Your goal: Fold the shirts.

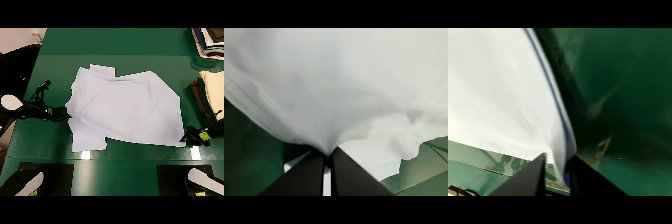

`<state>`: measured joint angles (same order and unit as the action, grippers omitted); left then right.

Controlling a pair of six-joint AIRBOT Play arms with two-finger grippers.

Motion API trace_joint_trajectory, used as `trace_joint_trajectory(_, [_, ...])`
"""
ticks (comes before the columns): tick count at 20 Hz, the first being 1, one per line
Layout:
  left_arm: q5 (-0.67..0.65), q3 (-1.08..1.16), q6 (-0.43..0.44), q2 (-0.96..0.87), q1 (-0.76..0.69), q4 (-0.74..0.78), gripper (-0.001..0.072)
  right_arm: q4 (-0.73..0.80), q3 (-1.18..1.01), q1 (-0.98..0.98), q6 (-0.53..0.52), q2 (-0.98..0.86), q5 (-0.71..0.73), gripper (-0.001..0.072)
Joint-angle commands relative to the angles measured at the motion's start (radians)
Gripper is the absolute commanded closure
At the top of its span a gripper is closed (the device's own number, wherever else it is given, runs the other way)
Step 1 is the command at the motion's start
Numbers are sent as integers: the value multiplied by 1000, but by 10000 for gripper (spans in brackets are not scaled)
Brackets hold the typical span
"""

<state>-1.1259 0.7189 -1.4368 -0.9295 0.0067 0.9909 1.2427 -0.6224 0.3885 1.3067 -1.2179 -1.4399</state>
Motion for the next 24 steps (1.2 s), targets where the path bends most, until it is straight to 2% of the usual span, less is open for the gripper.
trace_joint_trajectory(1, [-37, 3, 2, 1, 0, 0, 684, 6, 5, -79, -8, 27, 19, 654])
trace_joint_trajectory(2, [-39, 6, 1, 13, 0, 0, 685, 6, 5, -100, -12, 59, 25, 695])
trace_joint_trajectory(6, [-48, 129, -32, 132, 0, 32, 685, -60, -111, -153, -11, 234, 34, 696])
trace_joint_trajectory(10, [-124, 472, -33, 193, 0, 49, 685, -184, -482, -159, -10, 358, 77, 697])
trace_joint_trajectory(13, [-146, 793, -34, 193, 0, 53, 685, -183, -811, -156, -10, 417, 128, 697])
trace_joint_trajectory(16, [-135, 1080, -48, 193, 0, 63, 685, -166, -1079, -125, -10, 451, 131, 697])
trace_joint_trajectory(20, [-106, 1398, -137, 190, 0, 151, 686, -166, -1302, -64, 13, 470, 127, 698])
trace_joint_trajectory(24, [-55, 1492, -146, 182, 0, 238, 686, -163, -1459, -63, 49, 402, 43, 699])
